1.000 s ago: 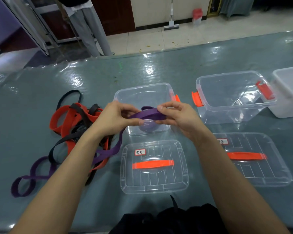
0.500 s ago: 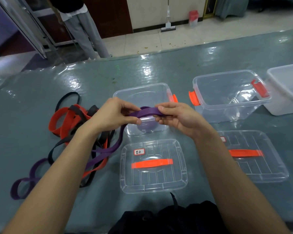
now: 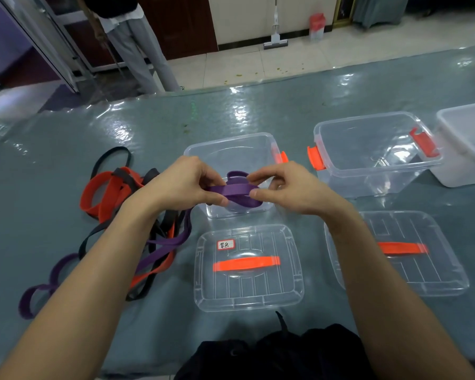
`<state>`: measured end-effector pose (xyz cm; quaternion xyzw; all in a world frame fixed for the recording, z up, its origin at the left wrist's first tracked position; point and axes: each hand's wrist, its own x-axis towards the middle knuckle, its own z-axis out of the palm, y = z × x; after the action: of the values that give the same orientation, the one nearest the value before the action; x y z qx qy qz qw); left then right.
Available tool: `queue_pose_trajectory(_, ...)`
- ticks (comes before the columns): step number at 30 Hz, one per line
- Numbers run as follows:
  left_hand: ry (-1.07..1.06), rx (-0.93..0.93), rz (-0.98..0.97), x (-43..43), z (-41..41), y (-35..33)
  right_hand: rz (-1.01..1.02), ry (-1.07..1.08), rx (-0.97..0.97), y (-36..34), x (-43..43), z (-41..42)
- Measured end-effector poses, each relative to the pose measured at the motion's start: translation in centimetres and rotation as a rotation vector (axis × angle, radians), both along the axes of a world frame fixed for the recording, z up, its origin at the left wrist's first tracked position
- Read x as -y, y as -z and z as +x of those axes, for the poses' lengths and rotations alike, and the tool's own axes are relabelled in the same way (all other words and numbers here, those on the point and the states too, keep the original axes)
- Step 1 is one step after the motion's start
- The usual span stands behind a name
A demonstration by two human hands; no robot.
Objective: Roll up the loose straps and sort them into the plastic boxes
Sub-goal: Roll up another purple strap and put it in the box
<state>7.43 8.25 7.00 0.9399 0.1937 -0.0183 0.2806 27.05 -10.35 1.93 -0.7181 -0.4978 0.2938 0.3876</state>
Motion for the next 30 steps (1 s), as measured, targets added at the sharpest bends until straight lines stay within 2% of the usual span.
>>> queue_pose_trajectory(6, 0.031, 0.009, 0.047, 0.6, 0.5, -0.6, -0.044, -0.083, 0.100, 0.2, -0.7, -1.5)
queue_pose_trajectory(10, 0.011, 0.108, -0.004, 0.8, 0.4, -0.8, 0.012, -0.102, -0.102, 0.5, -0.5, -2.0)
queue_pose_trajectory(15, -0.065, 0.225, -0.296, 0.5, -0.3, 0.1, 0.103, -0.028, -0.441, 0.4, -0.2, -2.0)
queue_pose_trajectory(18, -0.081, 0.292, -0.463, 0.7, -0.4, 0.5, 0.139, -0.013, -0.509, 0.5, -0.1, -1.9)
queue_pose_trajectory(21, -0.085, 0.336, -0.522, 0.8, -0.3, 0.7, 0.177, -0.001, -0.489, 0.5, -0.5, -2.0)
queue_pose_trajectory(27, -0.089, 0.353, -0.456, 0.6, 0.0, 0.6, 0.215, 0.128, -0.206, 0.6, -0.8, -2.2)
queue_pose_trajectory(30, -0.085, 0.332, -0.372, 0.4, 0.0, 0.5, 0.259, 0.127, -0.146, 0.5, -0.6, -1.8)
